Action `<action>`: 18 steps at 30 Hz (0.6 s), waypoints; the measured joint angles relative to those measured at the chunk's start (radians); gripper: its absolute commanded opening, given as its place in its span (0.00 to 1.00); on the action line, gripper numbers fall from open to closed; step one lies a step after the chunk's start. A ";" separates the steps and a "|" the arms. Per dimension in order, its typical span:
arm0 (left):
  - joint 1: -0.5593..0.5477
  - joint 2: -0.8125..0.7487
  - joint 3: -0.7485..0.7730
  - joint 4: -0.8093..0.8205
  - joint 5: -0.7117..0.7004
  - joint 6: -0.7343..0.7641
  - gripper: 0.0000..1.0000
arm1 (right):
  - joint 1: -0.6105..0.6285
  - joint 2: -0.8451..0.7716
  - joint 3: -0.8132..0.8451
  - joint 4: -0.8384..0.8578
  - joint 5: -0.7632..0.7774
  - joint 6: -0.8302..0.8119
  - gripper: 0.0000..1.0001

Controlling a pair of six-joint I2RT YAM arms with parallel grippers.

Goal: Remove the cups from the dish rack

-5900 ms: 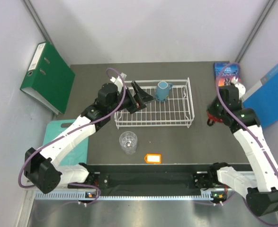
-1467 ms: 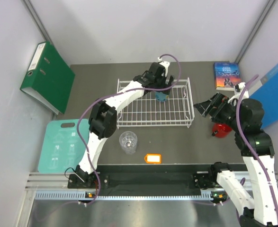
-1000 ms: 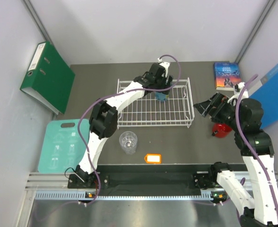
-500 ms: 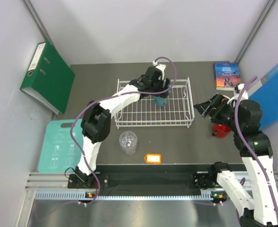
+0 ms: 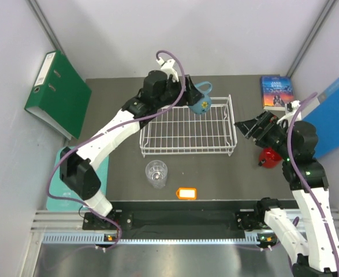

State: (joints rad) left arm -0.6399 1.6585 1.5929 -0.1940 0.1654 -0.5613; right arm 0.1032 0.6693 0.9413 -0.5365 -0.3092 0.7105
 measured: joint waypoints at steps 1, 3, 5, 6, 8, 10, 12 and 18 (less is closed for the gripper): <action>0.005 -0.017 -0.029 0.028 0.029 -0.030 0.00 | 0.000 0.000 -0.006 0.005 0.000 0.007 0.86; 0.019 -0.047 -0.119 0.127 0.113 -0.116 0.00 | 0.001 0.000 -0.014 0.022 0.004 0.021 0.85; 0.029 -0.050 -0.185 0.208 0.183 -0.196 0.00 | 0.001 -0.005 -0.026 0.047 0.011 0.039 0.85; 0.034 -0.050 -0.231 0.272 0.222 -0.257 0.00 | 0.001 -0.014 -0.040 0.068 0.014 0.055 0.85; 0.041 -0.050 -0.309 0.380 0.282 -0.360 0.00 | 0.001 -0.042 -0.080 0.114 0.019 0.100 0.85; 0.046 -0.050 -0.380 0.496 0.331 -0.483 0.00 | 0.001 -0.064 -0.137 0.181 0.000 0.146 0.85; 0.045 -0.047 -0.425 0.603 0.363 -0.577 0.00 | 0.002 -0.070 -0.177 0.241 -0.037 0.180 0.84; 0.035 -0.047 -0.448 0.778 0.422 -0.710 0.00 | 0.050 -0.006 -0.208 0.385 -0.109 0.229 0.75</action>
State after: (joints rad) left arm -0.6052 1.6112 1.1450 0.5842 0.5877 -1.2709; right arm 0.1535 0.6636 0.7338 -0.1520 -0.4179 0.9390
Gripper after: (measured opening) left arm 0.788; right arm 0.784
